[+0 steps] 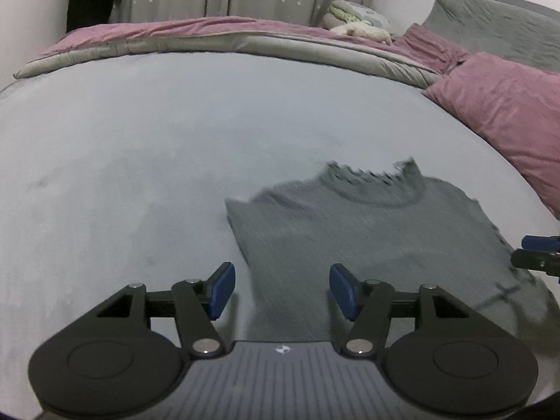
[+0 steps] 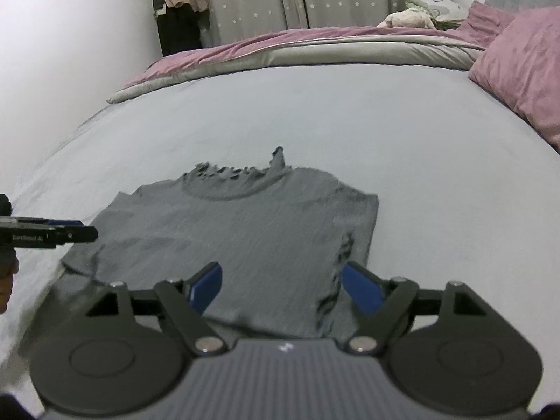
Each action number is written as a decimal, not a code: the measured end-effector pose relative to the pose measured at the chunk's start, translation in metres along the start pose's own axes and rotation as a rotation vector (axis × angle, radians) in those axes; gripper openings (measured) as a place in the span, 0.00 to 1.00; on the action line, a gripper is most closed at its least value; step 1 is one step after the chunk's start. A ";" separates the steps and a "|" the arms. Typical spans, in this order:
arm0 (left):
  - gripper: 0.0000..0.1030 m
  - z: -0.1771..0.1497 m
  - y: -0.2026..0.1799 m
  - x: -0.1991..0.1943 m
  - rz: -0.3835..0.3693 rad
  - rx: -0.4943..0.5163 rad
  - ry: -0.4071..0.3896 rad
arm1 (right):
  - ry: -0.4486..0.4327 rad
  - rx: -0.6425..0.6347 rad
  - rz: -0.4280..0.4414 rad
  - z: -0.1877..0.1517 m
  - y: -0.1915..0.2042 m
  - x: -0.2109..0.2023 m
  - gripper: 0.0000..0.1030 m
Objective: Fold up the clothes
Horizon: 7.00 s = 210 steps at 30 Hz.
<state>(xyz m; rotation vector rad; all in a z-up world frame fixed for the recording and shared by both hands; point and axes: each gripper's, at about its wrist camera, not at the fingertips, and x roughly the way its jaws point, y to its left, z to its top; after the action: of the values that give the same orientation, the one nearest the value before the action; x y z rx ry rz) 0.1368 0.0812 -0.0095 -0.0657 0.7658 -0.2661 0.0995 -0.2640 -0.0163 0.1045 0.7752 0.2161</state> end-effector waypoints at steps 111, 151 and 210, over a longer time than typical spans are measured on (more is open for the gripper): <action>0.06 -0.106 -0.004 -0.099 -0.322 0.085 -0.064 | -0.086 0.051 0.151 -0.113 0.024 -0.113 0.10; 0.41 -0.081 -0.036 -0.084 -0.679 0.067 0.047 | 0.124 0.154 0.580 -0.090 0.029 -0.060 0.54; 0.26 -0.078 0.029 -0.061 -0.284 -0.397 0.141 | 0.324 -0.330 0.657 -0.110 0.101 -0.068 0.44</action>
<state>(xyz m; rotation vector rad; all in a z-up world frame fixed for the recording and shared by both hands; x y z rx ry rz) 0.0470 0.1277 -0.0294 -0.5387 0.9423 -0.3875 -0.0407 -0.1797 -0.0302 0.0068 0.9985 0.9993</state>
